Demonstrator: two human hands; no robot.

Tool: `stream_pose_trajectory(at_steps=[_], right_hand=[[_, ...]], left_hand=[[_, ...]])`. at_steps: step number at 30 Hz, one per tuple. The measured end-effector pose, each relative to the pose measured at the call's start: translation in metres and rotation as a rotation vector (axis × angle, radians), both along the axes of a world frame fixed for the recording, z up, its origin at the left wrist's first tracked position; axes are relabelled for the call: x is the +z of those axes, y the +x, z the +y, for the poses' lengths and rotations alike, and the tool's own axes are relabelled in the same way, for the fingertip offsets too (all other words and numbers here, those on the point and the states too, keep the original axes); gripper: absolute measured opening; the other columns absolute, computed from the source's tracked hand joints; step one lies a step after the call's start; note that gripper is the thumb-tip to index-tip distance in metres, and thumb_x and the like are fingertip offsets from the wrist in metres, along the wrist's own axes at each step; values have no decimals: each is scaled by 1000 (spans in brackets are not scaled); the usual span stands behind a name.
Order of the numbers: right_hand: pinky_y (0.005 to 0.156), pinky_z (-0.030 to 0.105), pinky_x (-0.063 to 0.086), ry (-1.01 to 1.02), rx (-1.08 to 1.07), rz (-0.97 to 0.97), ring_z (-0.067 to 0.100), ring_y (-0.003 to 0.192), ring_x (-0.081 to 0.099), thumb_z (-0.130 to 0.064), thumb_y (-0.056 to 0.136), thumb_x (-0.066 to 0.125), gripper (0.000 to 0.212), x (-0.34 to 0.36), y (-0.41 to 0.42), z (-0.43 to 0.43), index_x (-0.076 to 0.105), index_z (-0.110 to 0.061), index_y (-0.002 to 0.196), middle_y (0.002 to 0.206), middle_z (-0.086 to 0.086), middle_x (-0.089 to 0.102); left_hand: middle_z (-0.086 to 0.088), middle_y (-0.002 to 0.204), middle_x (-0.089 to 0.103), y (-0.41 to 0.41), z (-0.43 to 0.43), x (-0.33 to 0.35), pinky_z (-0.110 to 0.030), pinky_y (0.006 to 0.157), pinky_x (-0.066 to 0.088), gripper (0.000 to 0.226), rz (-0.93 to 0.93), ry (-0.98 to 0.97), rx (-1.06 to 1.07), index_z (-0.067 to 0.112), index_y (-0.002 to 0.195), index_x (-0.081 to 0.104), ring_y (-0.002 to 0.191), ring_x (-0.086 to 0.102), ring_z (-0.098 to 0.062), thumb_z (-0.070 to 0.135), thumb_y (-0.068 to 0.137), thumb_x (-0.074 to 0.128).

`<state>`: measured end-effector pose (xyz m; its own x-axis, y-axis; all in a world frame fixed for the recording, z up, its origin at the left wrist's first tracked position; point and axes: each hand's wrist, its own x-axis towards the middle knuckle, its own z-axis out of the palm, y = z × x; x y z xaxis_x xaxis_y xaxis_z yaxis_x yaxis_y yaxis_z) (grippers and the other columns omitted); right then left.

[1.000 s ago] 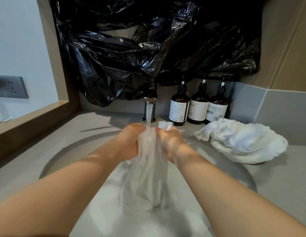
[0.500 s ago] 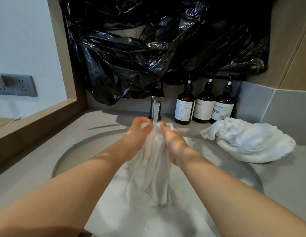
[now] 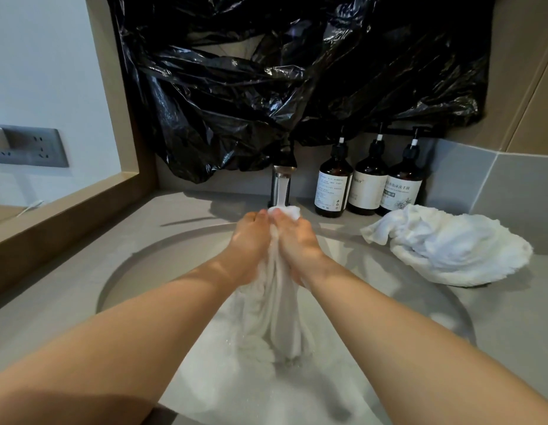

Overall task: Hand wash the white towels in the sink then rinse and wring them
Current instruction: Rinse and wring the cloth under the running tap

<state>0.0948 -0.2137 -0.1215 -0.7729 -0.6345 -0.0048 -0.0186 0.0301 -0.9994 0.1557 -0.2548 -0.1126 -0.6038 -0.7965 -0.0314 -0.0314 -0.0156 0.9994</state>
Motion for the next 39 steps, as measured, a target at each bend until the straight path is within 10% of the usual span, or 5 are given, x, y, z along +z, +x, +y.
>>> stream_pose_trajectory(at_steps=[6, 10, 15, 22, 39], right_hand=[[101, 45, 45, 77, -88, -142, 31, 111, 60, -67, 75, 48, 73, -1, -26, 2, 53, -14, 125, 122, 9, 63], [99, 46, 48, 161, 150, -183, 29, 106, 65, -36, 91, 60, 34, 3, -17, 26, 52, -21, 121, 114, 8, 67], [92, 49, 52, 195, 203, -138, 33, 101, 65, -8, 77, 75, 74, 6, -20, 31, 34, -17, 138, 112, 11, 63], [87, 43, 52, 4, 51, -139, 31, 86, 65, -1, 80, 68, 19, 10, -16, 25, 59, -17, 83, 86, 11, 65], [88, 41, 50, -33, 167, -211, 33, 95, 66, -5, 83, 58, 32, 19, -14, 28, 58, -4, 115, 99, 17, 66]], left_hand=[[2, 84, 53, -2, -6, -5, -27, 63, 41, 10, -26, -155, -29, 25, 99, 50, 72, 50, -13, 33, 99, 43], [-7, 87, 50, 5, -17, -7, -32, 67, 40, 18, -48, -89, -18, 22, 115, 47, 73, 48, -19, 23, 97, 47], [-13, 79, 65, 20, -21, 6, -33, 70, 46, 40, 131, 305, -242, -2, 96, 54, 73, 61, -23, 28, 95, 27], [-20, 100, 70, 13, -24, -15, -41, 69, 57, 99, -218, 323, -38, 10, 129, 49, 87, 70, -35, 88, 70, 35], [-8, 94, 70, 9, -22, -13, -31, 80, 50, 72, -99, 218, -120, 10, 105, 63, 87, 65, -21, 73, 85, 36]])
